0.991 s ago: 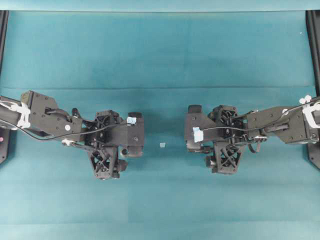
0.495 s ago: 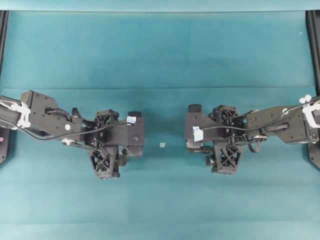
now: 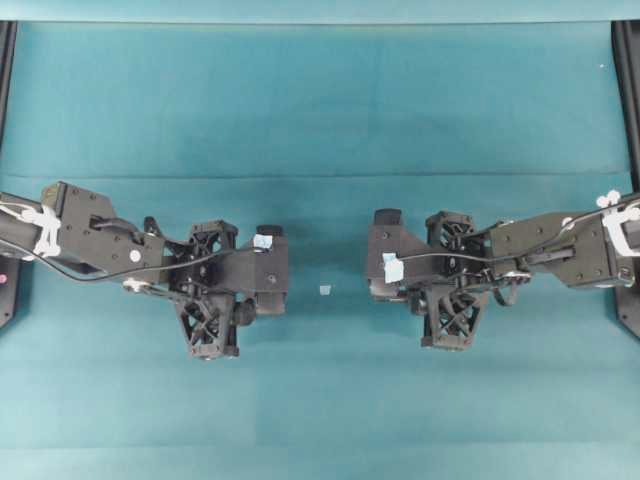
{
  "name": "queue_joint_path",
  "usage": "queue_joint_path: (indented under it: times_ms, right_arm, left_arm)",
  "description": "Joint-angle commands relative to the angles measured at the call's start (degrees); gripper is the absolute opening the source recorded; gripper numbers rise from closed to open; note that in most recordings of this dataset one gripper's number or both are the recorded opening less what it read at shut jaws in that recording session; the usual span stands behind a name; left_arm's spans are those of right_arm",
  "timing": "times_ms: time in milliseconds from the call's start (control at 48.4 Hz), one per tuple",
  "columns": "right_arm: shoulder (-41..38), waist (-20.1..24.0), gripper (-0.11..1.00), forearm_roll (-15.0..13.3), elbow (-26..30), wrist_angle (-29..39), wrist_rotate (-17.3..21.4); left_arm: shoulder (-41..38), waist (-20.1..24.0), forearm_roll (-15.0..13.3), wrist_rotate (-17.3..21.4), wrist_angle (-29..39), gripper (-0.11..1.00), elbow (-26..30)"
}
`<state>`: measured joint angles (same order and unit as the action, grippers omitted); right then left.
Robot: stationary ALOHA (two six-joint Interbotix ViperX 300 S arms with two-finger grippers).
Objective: Insert the washer onto the shaft with both hands.
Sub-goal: 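Close the left gripper on the washer and the right on the shaft's hex collar, then lift the washer and shaft and rotate them to face each other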
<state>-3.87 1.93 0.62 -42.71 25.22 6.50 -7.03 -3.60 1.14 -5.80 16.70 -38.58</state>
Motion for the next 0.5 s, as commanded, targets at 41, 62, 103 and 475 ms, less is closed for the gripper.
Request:
queue_joint_path:
  times_ms: [41, 62, 103, 475]
  right_arm:
    - [-0.2, 0.0, 0.0, 0.1, -0.1, 0.2, -0.1]
    - [-0.3, 0.1, 0.0, 0.1, -0.1, 0.2, -0.1]
    - [-0.3, 0.2, 0.0, 0.1, -0.1, 0.3, -0.1]
    - [0.0, 1.0, 0.0, 0.1, -0.3, -1.1, -0.3]
  left_arm:
    - [0.6, -0.1, 0.1, 0.3, -0.2, 0.34, 0.5]
    - [0.6, -0.2, 0.0, 0.3, -0.2, 0.34, 0.5]
    - [0.6, -0.2, 0.0, 0.3, -0.2, 0.34, 0.6]
    - [0.8, -0.2, 0.1, 0.3, -0.3, 0.34, 0.9]
